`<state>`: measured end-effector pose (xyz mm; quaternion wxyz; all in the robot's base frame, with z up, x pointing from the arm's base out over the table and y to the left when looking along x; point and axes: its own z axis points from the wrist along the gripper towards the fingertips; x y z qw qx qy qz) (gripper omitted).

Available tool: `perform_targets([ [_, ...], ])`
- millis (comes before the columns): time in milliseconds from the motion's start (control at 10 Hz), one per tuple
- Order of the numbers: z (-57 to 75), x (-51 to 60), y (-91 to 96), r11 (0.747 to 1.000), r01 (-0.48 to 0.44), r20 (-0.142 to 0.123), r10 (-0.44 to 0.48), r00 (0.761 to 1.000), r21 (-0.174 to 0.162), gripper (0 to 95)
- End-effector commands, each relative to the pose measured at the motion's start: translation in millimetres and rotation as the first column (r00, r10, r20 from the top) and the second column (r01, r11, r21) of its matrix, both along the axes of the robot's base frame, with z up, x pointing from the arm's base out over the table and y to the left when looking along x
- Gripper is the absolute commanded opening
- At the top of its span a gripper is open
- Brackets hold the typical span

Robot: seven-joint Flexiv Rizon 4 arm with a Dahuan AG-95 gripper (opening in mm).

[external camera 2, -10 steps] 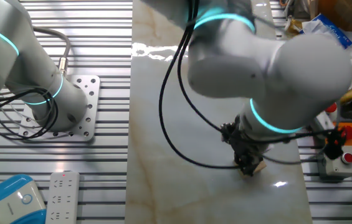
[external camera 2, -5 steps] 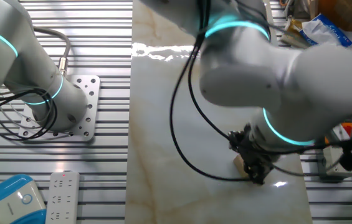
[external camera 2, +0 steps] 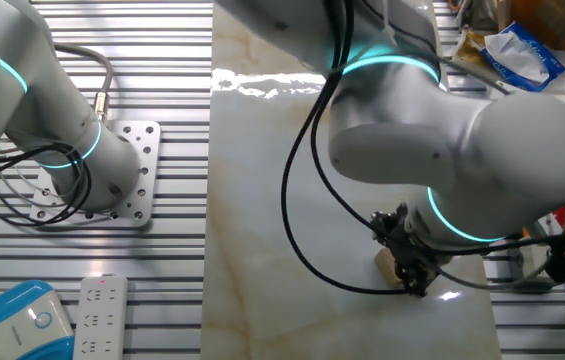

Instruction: Pick up the small block on the left and move it to the right

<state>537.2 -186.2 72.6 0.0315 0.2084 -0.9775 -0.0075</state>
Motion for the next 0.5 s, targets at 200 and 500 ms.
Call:
perform_targets([
  [200,-5.8,2.0,1.4,1.0,0.004,-0.011,-0.003,1.0,0.013,76.0],
  [500,-33.7,-14.4,16.0,1.0,0.007,0.018,-0.007,1.0,-0.017,76.0],
])
